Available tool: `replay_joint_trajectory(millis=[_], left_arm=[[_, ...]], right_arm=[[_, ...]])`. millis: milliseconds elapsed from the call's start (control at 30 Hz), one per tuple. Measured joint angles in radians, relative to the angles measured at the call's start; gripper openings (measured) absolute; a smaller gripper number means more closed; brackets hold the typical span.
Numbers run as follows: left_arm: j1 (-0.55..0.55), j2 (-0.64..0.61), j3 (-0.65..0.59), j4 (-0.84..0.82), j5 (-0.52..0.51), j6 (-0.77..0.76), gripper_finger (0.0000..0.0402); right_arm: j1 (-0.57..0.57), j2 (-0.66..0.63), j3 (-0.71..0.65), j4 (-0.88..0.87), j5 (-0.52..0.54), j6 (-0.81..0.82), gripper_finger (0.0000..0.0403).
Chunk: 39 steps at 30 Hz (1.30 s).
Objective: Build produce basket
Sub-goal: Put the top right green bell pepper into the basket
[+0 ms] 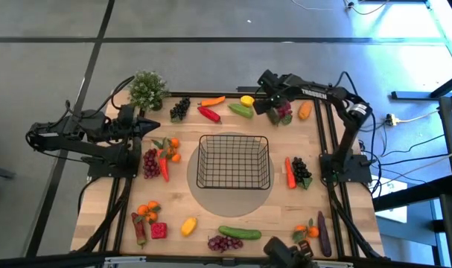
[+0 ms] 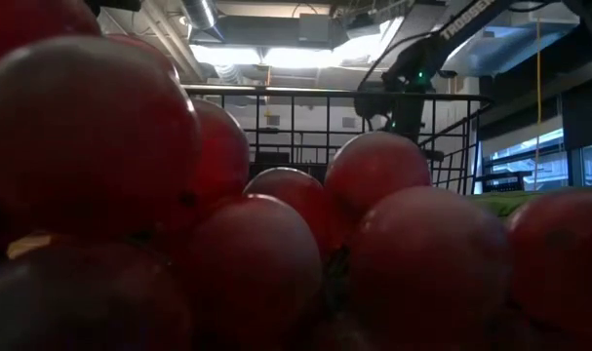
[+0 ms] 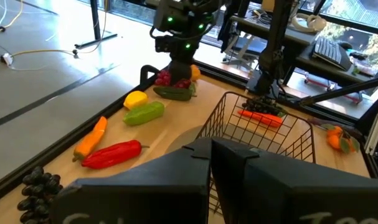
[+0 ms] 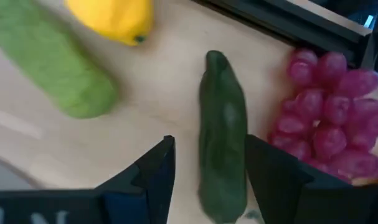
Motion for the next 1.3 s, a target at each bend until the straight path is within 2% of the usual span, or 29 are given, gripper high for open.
replay_joint_trajectory(millis=[400,567,1167,1300], left_arm=[[0.000,0.000,0.000,0.002,-0.009,-0.003,0.0000],[0.000,0.000,0.000,0.002,-0.016,0.000,0.0000],[0.000,0.000,0.000,0.001,-0.018,0.001,0.0000],[0.000,0.000,0.000,0.001,-0.018,0.001,0.0000]], right_arm=[[-0.027,0.083,0.000,0.058,0.000,-0.061,0.0178],[-0.033,0.117,0.000,0.059,0.041,-0.061,0.0178],[-0.042,0.156,-0.011,0.068,0.038,-0.077,0.0178],[-0.030,0.157,-0.011,0.066,0.072,-0.061,0.0154]])
